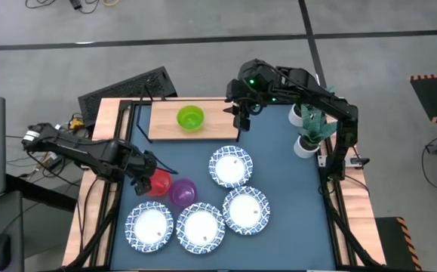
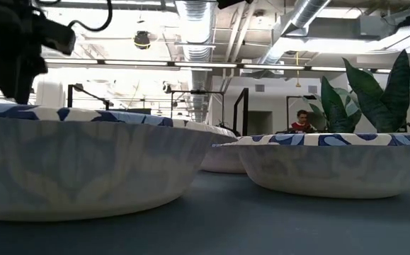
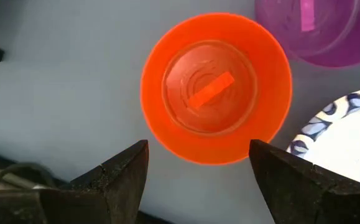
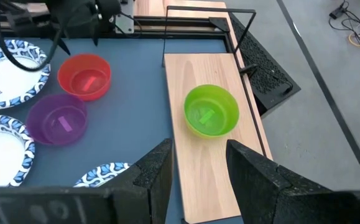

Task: Place and stack bowls onto a shelf
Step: Stack the orange bowl on top of the green bowl on the shelf

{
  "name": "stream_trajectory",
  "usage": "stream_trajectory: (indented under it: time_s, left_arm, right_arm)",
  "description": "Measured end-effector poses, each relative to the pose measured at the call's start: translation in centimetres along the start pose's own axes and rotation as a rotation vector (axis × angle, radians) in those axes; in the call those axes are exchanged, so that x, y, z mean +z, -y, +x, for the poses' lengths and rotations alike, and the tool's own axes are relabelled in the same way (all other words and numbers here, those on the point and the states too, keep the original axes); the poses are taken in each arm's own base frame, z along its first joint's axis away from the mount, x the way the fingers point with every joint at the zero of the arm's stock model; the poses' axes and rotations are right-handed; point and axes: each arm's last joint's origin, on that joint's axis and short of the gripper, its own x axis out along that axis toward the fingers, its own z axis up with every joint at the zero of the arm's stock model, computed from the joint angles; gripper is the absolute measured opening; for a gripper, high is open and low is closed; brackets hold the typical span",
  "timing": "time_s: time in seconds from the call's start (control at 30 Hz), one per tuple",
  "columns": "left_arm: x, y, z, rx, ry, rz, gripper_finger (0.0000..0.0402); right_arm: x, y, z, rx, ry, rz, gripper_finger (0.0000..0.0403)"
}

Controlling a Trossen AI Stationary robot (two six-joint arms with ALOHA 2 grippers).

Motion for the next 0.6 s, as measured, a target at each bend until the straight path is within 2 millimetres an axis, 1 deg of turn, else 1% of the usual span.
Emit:
stream_trajectory:
  time_s: [0.2, 0.43, 0.53, 0.6]
  left_arm:
    - [-0.7, -0.3, 2.8, -0.011, 0.008, -0.044, 0.0263]
    - [-1.8, -1.1, 5.0, 0.046, -0.015, -0.134, 0.0260]
    - [-2.2, -1.4, 5.8, 0.043, -0.031, -0.158, 0.0240]
    - [-2.5, -1.4, 6.4, 0.033, -0.035, -0.176, 0.0215]
  right_arm:
    - [0.0, 0.0, 0.0, 0.000, 0.000, 0.000, 0.0175]
    - [0.1, 0.0, 0.0, -0.001, 0.006, 0.001, 0.0175]
    - [0.1, 0.0, 0.0, -0.002, 0.012, 0.001, 0.0176]
    - [0.1, 0.0, 0.0, -0.002, 0.014, 0.007, 0.0175]
